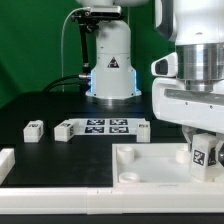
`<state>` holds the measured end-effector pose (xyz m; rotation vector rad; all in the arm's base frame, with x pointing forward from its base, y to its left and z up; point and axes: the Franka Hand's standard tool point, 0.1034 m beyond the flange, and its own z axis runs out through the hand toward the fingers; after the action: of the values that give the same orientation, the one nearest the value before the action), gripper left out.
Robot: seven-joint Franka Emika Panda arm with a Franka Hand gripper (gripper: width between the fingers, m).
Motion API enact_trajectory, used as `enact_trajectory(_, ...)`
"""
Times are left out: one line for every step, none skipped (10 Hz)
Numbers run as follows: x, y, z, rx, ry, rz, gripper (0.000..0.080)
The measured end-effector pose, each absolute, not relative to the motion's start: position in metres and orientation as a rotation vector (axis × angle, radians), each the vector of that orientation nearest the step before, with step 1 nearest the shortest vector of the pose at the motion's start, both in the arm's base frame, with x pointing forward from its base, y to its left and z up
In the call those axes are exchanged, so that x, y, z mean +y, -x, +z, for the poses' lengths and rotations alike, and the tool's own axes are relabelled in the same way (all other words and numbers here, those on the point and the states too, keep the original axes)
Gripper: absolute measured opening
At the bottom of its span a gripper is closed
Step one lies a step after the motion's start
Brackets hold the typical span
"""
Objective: Assemble one leg
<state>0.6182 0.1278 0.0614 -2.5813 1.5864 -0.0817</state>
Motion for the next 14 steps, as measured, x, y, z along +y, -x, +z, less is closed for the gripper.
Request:
enact_trajectory(0.1279,-0.6182,0.0614,1.589,2.579,-0.080,0.0290)
enact_trajectory(0.1280,-0.6181,0.0612,1.575,2.588,-0.081,0.0290)
enact_trajectory(0.1278,-0.6183,0.0613,1.506,2.629,-0.086,0.0487)
enact_trajectory(0.1272,-0.6190,0.0618,1.446,2.657,-0.090,0.0602)
enact_trajectory(0.1263,-0.6193,0.0623,1.261,2.756,-0.105,0.0602)
enact_trajectory(0.1262,-0.6195,0.0628,1.019,2.861,-0.119,0.0637)
enact_trajectory(0.1254,-0.6193,0.0626,0.823,2.929,-0.127,0.0646)
enact_trajectory(0.1234,-0.6183,0.0619,0.656,2.978,-0.120,0.0648)
enact_trajectory(0.1239,-0.6179,0.0617,0.401,3.040,-0.132,0.0648)
enact_trajectory(0.1238,-0.6178,0.0617,0.200,3.070,-0.139,0.0648)
enact_trajectory(0.1225,-0.6180,0.0621,0.083,3.080,-0.138,0.0648)
enact_trajectory(0.1215,-0.6204,0.0640,-0.163,3.098,-0.152,0.0648)
enact_trajectory(0.1207,-0.6208,0.0642,-0.321,3.100,-0.156,0.0648)
enact_trajectory(0.1191,-0.6209,0.0636,-0.434,3.092,-0.157,0.0631)
